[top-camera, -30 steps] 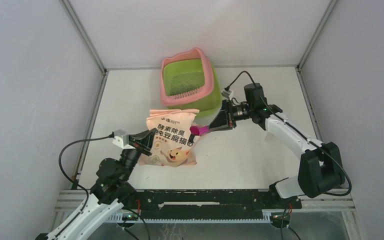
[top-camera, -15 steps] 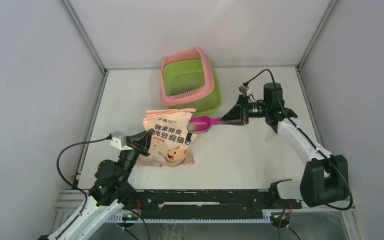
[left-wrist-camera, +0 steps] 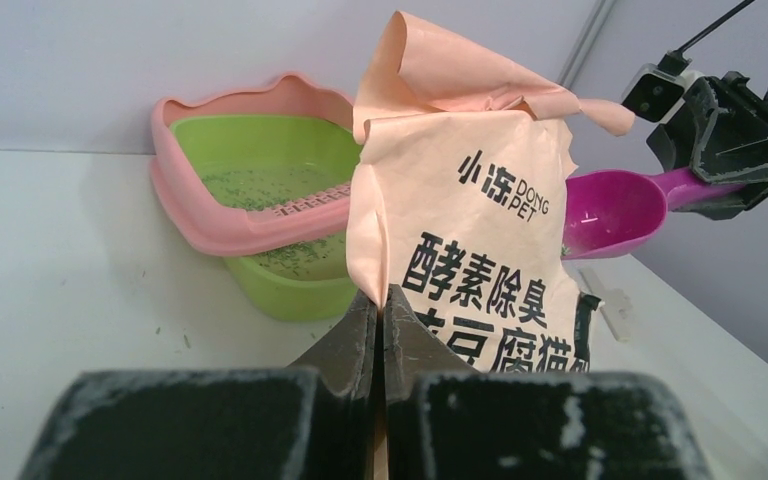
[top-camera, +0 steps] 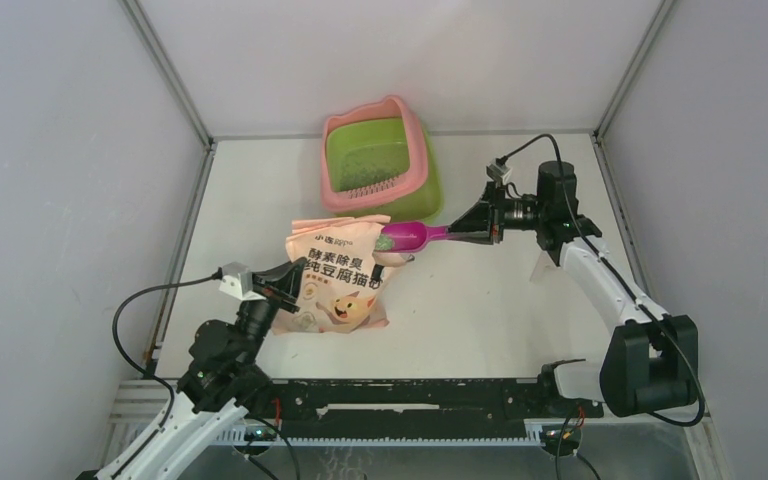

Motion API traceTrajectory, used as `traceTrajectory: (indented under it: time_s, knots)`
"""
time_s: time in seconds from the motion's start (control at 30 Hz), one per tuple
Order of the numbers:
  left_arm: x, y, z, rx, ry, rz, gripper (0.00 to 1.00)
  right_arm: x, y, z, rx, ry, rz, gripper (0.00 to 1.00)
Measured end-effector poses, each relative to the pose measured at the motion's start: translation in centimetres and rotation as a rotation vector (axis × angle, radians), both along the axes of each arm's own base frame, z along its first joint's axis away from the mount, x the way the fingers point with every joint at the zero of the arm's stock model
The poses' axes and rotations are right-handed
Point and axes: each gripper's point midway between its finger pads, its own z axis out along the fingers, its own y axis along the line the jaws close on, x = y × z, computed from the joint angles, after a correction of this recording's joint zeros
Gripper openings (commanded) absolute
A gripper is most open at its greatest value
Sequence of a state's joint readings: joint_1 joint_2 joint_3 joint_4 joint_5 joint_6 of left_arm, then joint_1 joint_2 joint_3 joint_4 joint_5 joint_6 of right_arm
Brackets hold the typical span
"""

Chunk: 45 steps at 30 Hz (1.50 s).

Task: Fill the litter box with clean litter
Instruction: 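Scoop the cat litter from the cat litter bag, then pour the cat litter into the litter box.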

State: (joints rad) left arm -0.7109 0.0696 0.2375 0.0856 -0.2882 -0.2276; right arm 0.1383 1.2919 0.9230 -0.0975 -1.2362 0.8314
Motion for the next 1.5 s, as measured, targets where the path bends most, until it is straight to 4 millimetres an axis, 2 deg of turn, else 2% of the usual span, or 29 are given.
traceTrajectory:
  time_s: [0.23, 0.37, 0.6, 0.7, 0.83, 0.97, 1.07, 1.13, 1.3, 1.4, 1.5]
  knots:
    - [0.1, 0.0, 0.0, 0.001, 0.002, 0.0, 0.0, 0.8, 0.0, 0.7, 0.022, 0.0, -0.019, 0.0]
    - [0.2, -0.2, -0.1, 0.005, 0.006, 0.0, 0.0, 2.2, 0.0, 0.6, 0.04, 0.017, -0.04, 0.0]
    - [0.4, -0.3, -0.3, 0.017, 0.009, 0.001, 0.0, 6.8, -0.5, -1.9, 0.015, 0.096, -0.15, 0.0]
    - [0.4, -0.2, -0.3, 0.027, 0.005, 0.005, 0.0, 9.2, -0.5, -1.9, 0.001, 0.091, -0.193, 0.0]
    - [0.3, -0.1, -0.3, 0.031, 0.003, 0.006, 0.0, 12.4, 0.0, -0.6, -0.035, 0.046, -0.235, 0.0]
    - [0.3, -0.1, -0.4, 0.034, 0.004, 0.006, 0.0, 16.1, 1.0, 2.1, -0.113, -0.056, -0.281, 0.0]
    - [0.2, -0.1, -0.5, 0.035, 0.005, 0.006, 0.0, 18.8, 2.2, 3.9, -0.214, -0.152, -0.319, 0.0]
    - [0.1, 0.0, -0.4, 0.032, 0.003, 0.004, 0.0, 20.3, 3.1, 4.3, -0.29, -0.207, -0.343, 0.0]
    - [-0.1, 0.1, -0.5, 0.029, 0.007, 0.001, 0.0, 22.6, 4.8, 2.8, -0.519, -0.303, -0.388, 0.0]
    - [-0.3, 0.3, -0.5, 0.025, 0.004, 0.001, 0.0, 23.2, 5.4, 0.6, -0.683, -0.363, -0.401, 0.0]
    - [-0.4, 0.4, -0.3, 0.016, -0.002, 0.001, 0.0, 22.9, 5.2, -2.0, -0.89, -0.439, -0.405, 0.0]
